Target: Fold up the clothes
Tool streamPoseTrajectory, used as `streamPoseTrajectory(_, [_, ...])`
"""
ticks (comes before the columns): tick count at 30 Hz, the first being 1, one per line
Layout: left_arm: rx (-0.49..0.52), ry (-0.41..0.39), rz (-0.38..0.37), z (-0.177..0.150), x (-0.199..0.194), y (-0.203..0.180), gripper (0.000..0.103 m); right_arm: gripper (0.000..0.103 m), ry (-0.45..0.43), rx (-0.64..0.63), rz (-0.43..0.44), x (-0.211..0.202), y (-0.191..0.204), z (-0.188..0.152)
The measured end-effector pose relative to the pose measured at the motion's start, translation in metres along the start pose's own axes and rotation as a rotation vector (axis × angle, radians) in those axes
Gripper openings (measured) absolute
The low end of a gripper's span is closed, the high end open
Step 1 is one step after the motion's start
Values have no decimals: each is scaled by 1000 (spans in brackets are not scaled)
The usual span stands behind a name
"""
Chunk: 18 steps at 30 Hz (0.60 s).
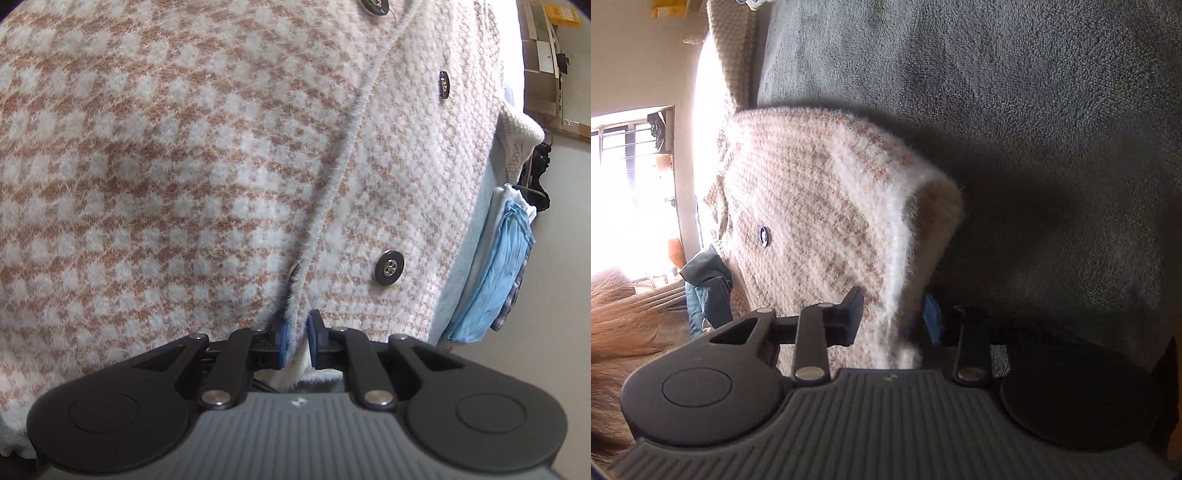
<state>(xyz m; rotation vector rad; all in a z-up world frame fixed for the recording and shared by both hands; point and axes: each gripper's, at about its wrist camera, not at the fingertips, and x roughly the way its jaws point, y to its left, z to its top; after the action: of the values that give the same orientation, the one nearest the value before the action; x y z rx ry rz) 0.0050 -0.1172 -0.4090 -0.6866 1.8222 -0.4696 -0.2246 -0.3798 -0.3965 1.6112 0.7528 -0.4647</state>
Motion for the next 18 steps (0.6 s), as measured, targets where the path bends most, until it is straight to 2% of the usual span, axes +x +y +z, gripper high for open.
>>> streamPoseTrajectory(4, [50, 3, 25, -5, 3, -9, 11, 9, 3, -16, -19, 6, 5, -1])
streamPoseTrajectory(5, [70, -1, 33, -7, 1, -12, 5, 5, -4, -18, -21, 6, 6, -1])
streamPoseTrajectory(6, [91, -4, 40, -9, 0, -16, 5, 2, -12, -22, -22, 5, 8, -1])
streamPoseTrajectory(14, [131, 25, -18, -20, -23, -29, 4, 1, -8, -96, -27, -19, 33, 5])
streamPoseTrajectory(18, [188, 43, 46, -21, -13, -28, 4, 1, 11, -152, -95, -17, 31, 7])
